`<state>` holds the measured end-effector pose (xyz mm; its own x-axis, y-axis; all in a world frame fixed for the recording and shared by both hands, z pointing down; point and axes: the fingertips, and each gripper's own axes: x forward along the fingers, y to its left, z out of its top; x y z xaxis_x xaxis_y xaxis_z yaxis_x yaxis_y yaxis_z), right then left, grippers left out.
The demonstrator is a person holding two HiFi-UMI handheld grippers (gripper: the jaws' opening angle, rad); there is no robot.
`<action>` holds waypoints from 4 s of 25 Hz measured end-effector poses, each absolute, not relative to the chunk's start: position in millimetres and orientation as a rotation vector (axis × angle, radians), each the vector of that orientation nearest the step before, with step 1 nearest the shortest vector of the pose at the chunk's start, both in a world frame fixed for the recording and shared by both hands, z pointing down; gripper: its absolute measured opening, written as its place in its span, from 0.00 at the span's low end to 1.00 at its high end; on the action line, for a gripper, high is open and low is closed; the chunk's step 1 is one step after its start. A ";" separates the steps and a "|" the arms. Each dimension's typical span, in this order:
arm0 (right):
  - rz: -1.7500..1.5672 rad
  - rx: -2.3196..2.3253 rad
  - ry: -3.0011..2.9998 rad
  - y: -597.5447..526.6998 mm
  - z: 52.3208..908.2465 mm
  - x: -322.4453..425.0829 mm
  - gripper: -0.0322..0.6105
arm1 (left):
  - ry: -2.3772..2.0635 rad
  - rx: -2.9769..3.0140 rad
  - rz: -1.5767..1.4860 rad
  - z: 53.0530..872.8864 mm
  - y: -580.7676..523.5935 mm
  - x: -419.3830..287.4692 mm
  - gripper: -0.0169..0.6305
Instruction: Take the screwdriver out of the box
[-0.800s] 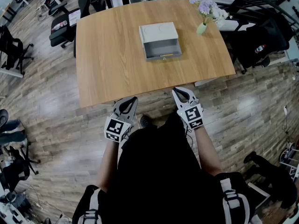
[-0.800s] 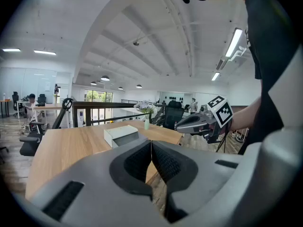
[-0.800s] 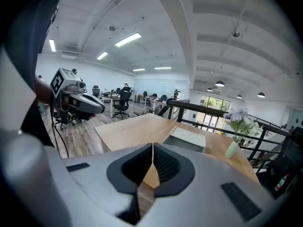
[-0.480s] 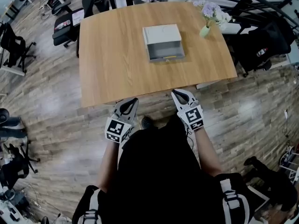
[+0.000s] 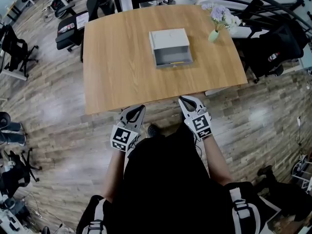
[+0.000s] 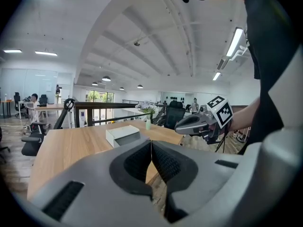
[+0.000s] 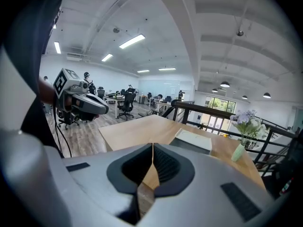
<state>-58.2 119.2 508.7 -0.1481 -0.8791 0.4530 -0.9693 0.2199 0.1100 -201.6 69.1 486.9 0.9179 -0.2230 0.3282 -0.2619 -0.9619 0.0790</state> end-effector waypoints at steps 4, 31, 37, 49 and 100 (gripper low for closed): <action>0.305 1.686 -2.022 118.4 521.0 -45.8 0.09 | -0.382 2.947 0.513 489.0 72.3 -195.1 0.06; 0.205 1.353 -2.182 94.8 528.5 35.3 0.09 | -0.644 2.892 0.578 477.0 84.9 -101.9 0.06; 0.210 1.319 -2.208 98.9 533.3 62.8 0.09 | -0.711 2.870 0.580 478.3 96.4 -75.9 0.06; 0.199 1.208 -2.254 116.0 546.8 121.1 0.09 | -0.801 2.835 0.571 489.2 122.2 -6.8 0.06; 0.218 1.220 -2.214 58.9 544.1 125.8 0.09 | -0.704 2.856 0.556 483.9 49.5 6.8 0.06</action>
<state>125.8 58.9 544.1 -0.4013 -0.7163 0.5709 -0.8138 0.5649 0.1367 6.8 49.5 483.9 0.8213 -0.4189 0.3873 -0.4737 -0.8790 0.0539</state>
